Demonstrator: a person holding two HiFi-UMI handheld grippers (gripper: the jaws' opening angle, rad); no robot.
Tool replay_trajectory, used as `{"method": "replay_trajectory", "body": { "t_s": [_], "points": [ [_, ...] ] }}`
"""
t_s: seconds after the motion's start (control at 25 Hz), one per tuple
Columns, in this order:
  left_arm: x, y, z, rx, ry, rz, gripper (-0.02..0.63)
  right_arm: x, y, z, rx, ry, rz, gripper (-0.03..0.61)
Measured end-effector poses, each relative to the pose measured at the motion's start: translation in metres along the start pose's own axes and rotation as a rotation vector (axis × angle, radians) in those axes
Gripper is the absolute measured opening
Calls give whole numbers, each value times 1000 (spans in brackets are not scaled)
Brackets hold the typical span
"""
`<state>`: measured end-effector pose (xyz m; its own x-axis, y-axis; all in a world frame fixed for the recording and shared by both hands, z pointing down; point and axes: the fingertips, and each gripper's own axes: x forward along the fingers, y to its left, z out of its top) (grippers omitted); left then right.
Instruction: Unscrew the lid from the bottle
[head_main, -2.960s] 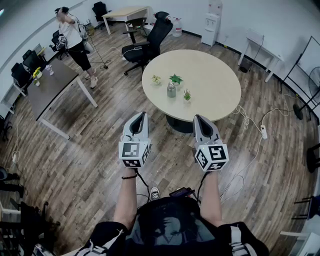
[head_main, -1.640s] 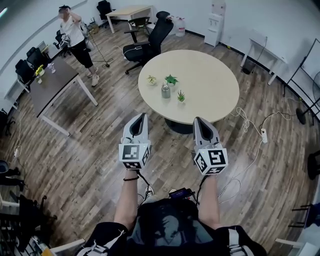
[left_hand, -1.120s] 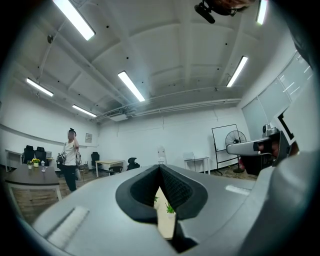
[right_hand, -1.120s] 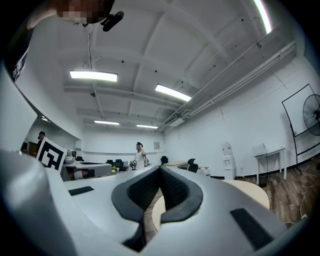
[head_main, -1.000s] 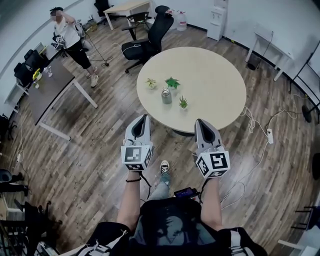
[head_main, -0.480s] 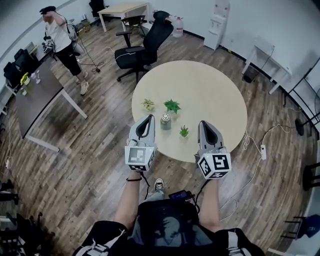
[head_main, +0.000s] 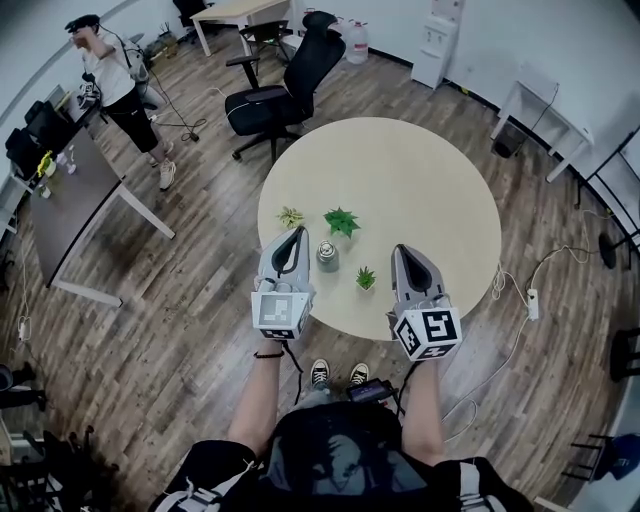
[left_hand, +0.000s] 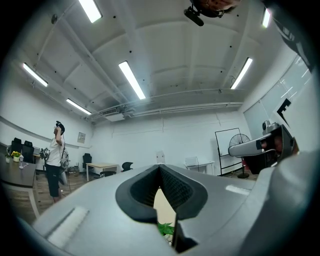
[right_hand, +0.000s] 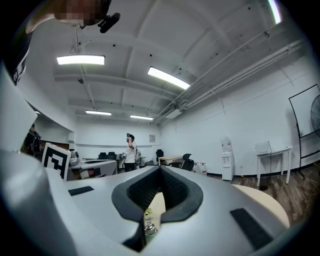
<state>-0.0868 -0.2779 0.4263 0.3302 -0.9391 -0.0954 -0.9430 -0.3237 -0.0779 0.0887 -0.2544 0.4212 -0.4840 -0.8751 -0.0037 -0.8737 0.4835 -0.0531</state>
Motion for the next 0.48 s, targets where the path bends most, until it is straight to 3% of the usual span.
{"method": "replay_trajectory", "body": {
  "t_s": [0.12,0.24,0.28,0.36,0.4,0.48],
  "points": [
    [11,-2,-7,-8,9,0,6,6,-6,-2,0,11,18,3],
    [22,-7,-9,-20,-6,-18,98,13,-12,-3,1,16,30,3],
    [25,-10,-9,-28,-20,-39,153,15,-15,-3,2,18,32,3],
    [30,-18,-9,-32,-46,-91,334,19,-20,-4,0,21,35,3],
    [31,-20,-10,-30,-57,-107,372,21,-22,-4,-1,22,35,3],
    [34,-23,-14,-24,-72,-122,386,25,-25,-5,-2,25,36,3]
  ]
}}
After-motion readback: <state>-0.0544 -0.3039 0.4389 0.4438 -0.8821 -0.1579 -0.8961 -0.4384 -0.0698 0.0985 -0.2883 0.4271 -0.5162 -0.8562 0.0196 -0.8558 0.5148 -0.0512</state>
